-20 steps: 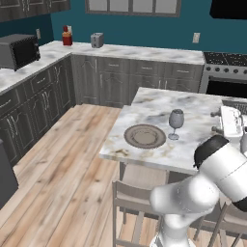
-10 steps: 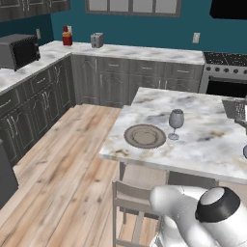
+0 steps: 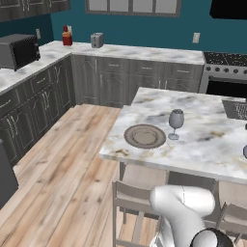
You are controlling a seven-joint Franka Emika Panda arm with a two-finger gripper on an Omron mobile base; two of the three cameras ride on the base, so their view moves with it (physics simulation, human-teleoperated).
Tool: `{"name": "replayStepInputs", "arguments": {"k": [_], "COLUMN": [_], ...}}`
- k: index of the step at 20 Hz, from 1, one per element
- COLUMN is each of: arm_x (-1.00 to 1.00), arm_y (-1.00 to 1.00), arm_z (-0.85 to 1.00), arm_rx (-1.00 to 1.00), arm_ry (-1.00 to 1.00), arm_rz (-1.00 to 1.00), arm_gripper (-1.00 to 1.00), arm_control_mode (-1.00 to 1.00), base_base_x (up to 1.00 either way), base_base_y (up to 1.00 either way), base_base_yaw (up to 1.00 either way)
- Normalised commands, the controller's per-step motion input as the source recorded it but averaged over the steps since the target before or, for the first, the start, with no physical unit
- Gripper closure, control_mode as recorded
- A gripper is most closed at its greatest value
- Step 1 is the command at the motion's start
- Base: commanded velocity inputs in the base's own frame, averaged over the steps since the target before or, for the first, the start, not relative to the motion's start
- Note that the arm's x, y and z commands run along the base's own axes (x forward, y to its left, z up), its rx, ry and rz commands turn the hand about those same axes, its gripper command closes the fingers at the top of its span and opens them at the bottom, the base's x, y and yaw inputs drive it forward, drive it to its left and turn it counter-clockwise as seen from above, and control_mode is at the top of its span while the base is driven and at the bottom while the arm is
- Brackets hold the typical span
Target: Retrieve the wine glasses from the counter and place one next to each plate.
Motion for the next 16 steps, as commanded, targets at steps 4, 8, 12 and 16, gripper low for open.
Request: {"name": "replayStepInputs", "arguments": {"k": [4,8,12,16], "arm_x": [-0.15,-0.25,-0.12,0.0], "arm_y": [0.98,1.0,0.25,0.0], "arm_z": [0.05,0.0,0.0,0.0], "arm_rx": [-0.04,-0.03,0.0,0.0], "arm_ry": [-0.12,-0.09,-0.03,0.0], "arm_rz": [0.0,0.0,0.0,0.0], "arm_gripper": [-1.0,-1.0,-1.0,-1.0], "arm_control_mode": [-1.0,-1.0,1.0,1.0], "base_base_x": [0.0,0.0,-0.56,-0.94], "base_base_y": [0.0,0.0,0.75,1.0], "base_base_yaw": [0.0,0.0,0.04,0.1]}}
